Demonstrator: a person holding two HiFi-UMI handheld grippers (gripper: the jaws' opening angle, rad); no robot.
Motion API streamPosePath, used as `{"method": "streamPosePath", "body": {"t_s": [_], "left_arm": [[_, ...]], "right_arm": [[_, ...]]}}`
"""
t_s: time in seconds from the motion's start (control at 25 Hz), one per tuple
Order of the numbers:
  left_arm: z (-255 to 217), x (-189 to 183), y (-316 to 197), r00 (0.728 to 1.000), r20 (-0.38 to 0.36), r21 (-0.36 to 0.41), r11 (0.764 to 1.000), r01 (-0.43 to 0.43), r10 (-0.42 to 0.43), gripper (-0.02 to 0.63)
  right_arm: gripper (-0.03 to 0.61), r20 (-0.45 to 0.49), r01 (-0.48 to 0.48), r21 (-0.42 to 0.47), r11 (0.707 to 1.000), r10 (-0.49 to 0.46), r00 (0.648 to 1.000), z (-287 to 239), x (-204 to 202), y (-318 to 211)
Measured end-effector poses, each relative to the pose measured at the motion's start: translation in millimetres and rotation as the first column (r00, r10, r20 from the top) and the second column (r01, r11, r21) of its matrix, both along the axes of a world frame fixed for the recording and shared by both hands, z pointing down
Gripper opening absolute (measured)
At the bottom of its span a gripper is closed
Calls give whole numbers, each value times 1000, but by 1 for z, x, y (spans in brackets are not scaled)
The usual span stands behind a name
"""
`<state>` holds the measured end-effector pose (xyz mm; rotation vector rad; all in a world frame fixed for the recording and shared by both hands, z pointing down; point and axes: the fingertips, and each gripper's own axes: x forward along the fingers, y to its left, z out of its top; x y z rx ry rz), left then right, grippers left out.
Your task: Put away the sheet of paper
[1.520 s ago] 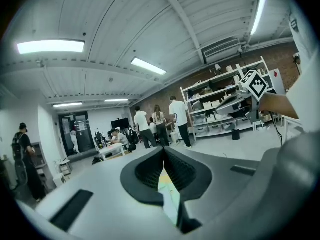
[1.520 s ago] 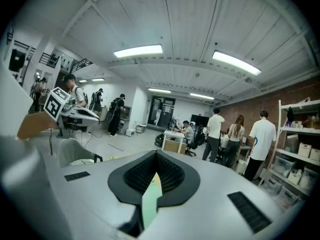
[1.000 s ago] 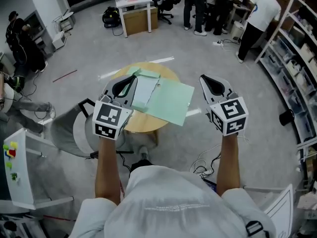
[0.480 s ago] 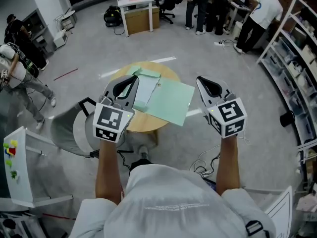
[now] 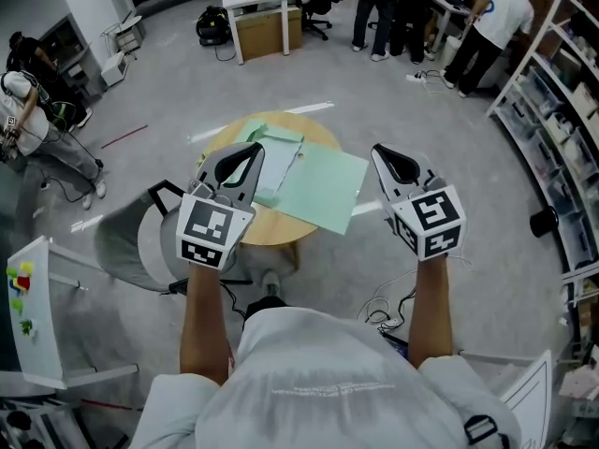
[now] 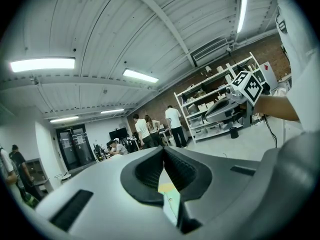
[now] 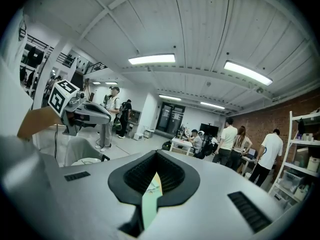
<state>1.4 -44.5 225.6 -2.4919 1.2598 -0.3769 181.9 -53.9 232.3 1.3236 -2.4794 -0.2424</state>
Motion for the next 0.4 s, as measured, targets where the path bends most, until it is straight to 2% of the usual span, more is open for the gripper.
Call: {"method": "streamPosePath", "body": {"t_s": [0.4], "left_arm": [[4,5,-5,1000,5,-16,1000,4,-4,18]], "right_arm": [[28,23,14,1,1000,-14,1000,-4,3,-6]]}}
